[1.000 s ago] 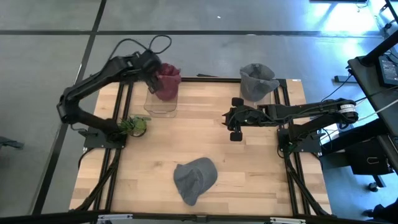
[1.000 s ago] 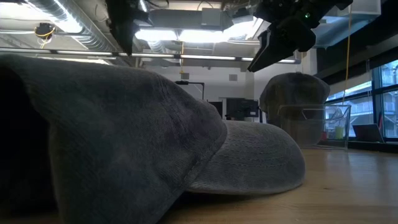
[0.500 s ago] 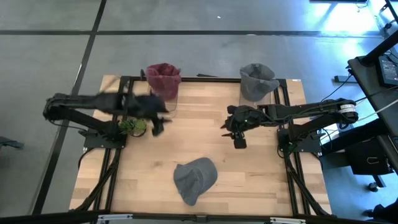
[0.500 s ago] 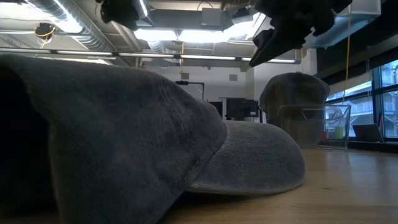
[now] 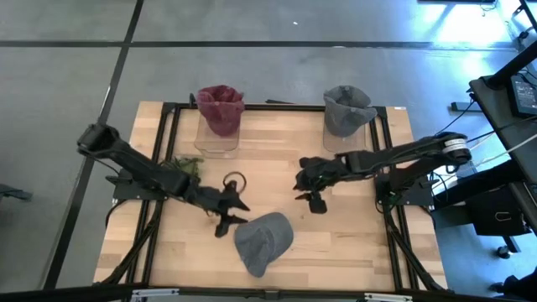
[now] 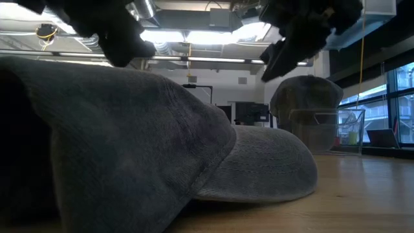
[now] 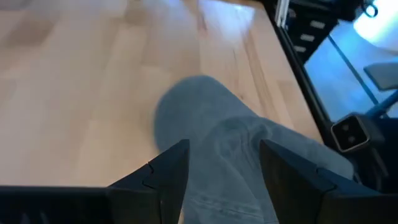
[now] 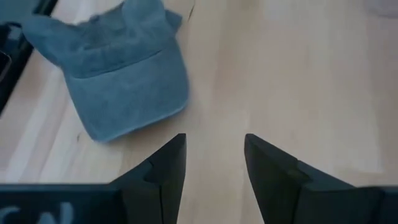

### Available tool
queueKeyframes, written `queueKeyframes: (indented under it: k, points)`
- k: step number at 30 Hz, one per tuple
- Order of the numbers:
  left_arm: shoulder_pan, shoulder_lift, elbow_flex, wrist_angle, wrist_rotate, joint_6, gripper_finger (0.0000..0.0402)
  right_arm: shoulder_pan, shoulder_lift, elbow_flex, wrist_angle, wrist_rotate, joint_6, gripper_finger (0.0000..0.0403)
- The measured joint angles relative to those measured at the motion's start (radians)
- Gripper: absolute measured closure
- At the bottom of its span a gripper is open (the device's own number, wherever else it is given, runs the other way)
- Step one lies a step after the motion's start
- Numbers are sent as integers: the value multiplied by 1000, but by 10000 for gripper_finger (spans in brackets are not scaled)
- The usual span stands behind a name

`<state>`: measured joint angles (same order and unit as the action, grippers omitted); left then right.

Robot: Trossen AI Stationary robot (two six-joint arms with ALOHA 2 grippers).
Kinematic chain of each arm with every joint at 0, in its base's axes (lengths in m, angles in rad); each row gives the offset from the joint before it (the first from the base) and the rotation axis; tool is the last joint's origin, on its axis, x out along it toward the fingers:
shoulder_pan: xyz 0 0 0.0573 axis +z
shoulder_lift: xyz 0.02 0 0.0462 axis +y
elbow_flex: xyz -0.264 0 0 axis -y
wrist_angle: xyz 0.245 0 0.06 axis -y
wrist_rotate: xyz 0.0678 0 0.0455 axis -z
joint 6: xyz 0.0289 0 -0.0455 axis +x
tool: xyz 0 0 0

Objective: Pick & Place hat
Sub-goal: Put the gray cap into the right transparent bin

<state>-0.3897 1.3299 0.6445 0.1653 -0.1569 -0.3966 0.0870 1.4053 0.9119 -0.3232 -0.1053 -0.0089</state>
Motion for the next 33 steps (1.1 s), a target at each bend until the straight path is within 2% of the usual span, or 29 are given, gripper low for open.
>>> queueKeyframes:
  k: [3,6,10,14,21,27,30,33]
  points:
    - [-27,90,0,72,-2,-1,214,25,74,0,62,3,-28,240]
    - [-42,154,1,146,17,-10,215,63,129,0,136,50,-54,240]
    - [-43,188,1,207,82,-66,212,114,156,0,161,164,-61,240]
    - [-43,188,1,215,86,-64,208,152,156,0,173,240,-50,240]
    - [-43,188,2,250,71,97,182,182,156,0,199,245,-36,240]
    - [-48,188,2,256,135,17,169,184,156,0,200,245,4,240]
    - [-55,188,2,245,158,23,171,184,156,0,200,245,31,240]
    - [-78,193,2,208,131,39,173,184,156,0,199,245,61,240]
